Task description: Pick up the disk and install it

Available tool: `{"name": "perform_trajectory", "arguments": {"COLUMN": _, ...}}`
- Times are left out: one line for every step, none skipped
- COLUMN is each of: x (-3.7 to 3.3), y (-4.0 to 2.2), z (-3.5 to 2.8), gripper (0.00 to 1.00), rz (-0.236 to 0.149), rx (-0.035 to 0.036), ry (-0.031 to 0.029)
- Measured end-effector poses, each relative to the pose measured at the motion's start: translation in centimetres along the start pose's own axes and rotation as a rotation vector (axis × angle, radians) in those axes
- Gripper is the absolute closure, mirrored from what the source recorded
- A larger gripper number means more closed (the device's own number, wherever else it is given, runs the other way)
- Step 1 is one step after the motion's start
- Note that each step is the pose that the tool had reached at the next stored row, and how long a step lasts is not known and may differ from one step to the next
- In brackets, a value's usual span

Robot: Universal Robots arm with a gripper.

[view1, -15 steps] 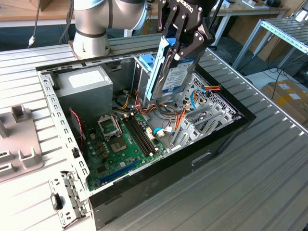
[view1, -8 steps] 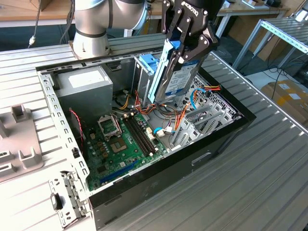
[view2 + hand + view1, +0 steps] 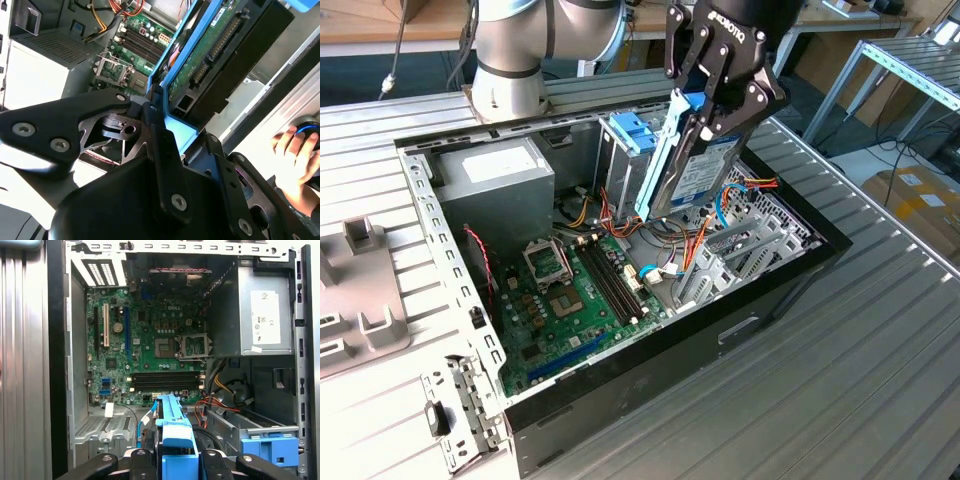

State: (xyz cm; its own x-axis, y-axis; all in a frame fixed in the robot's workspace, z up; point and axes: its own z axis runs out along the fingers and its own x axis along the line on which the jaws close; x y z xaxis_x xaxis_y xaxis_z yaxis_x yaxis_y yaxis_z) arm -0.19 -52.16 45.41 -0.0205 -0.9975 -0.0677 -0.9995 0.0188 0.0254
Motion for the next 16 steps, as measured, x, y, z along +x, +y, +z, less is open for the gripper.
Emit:
{"name": "perform_trajectory", "arguments": {"x": 0.19, "y": -0.03, "z": 0.00, "gripper": 0.63, "rz": -0.001, "rx": -0.0001, "ry": 0.0000}}
{"name": "perform_trajectory", "arguments": {"x": 0.34, "y": -0.05, "z": 0.00, "gripper": 0.63, "rz": -0.001, "rx": -0.0001, "ry": 0.0000}}
{"name": "perform_trajectory", "arguments": {"x": 0.43, "y": -0.06, "z": 0.00, "gripper": 0.63, "rz": -0.001, "rx": -0.0001, "ry": 0.0000}}
{"name": "perform_trajectory", "arguments": {"x": 0.53, "y": -0.08, "z": 0.00, "gripper": 0.63, "rz": -0.002, "rx": -0.0001, "ry": 0.0000}}
{"name": "perform_trajectory", "arguments": {"x": 0.68, "y": -0.10, "z": 0.00, "gripper": 0.63, "rz": -0.002, "rx": -0.0002, "ry": 0.0000}}
{"name": "perform_trajectory", "arguments": {"x": 0.77, "y": -0.11, "z": 0.00, "gripper": 0.63, "rz": -0.002, "rx": -0.0002, "ry": 0.0001}}
{"name": "perform_trajectory", "arguments": {"x": 0.87, "y": -0.14, "z": 0.01, "gripper": 0.63, "rz": -0.003, "rx": -0.0002, "ry": 0.0000}}
{"name": "perform_trajectory", "arguments": {"x": 0.96, "y": -0.16, "z": 0.01, "gripper": 0.63, "rz": -0.003, "rx": -0.0002, "ry": 0.0001}}
{"name": "perform_trajectory", "arguments": {"x": 1.04, "y": -0.18, "z": 0.01, "gripper": 0.63, "rz": -0.003, "rx": -0.0002, "ry": 0.0002}}
{"name": "perform_trajectory", "arguments": {"x": 1.17, "y": -0.21, "z": 0.02, "gripper": 0.63, "rz": -0.004, "rx": -0.0003, "ry": 0.0002}}
{"name": "perform_trajectory", "arguments": {"x": 1.27, "y": -0.23, "z": 0.02, "gripper": 0.63, "rz": -0.004, "rx": -0.0003, "ry": 0.0001}}
{"name": "perform_trajectory", "arguments": {"x": 1.35, "y": -0.25, "z": 0.03, "gripper": 0.63, "rz": -0.004, "rx": -0.0003, "ry": 0.0001}}
{"name": "perform_trajectory", "arguments": {"x": 1.51, "y": -0.28, "z": 0.03, "gripper": 0.63, "rz": -0.005, "rx": -0.0003, "ry": 0.0002}}
{"name": "perform_trajectory", "arguments": {"x": 1.60, "y": -0.31, "z": 0.04, "gripper": 0.63, "rz": -0.005, "rx": -0.0003, "ry": 0.0001}}
{"name": "perform_trajectory", "arguments": {"x": 1.68, "y": -0.33, "z": 0.04, "gripper": 0.63, "rz": -0.006, "rx": -0.0004, "ry": 0.0002}}
{"name": "perform_trajectory", "arguments": {"x": 1.82, "y": -0.36, "z": 0.05, "gripper": 0.63, "rz": -0.006, "rx": -0.0004, "ry": 0.0001}}
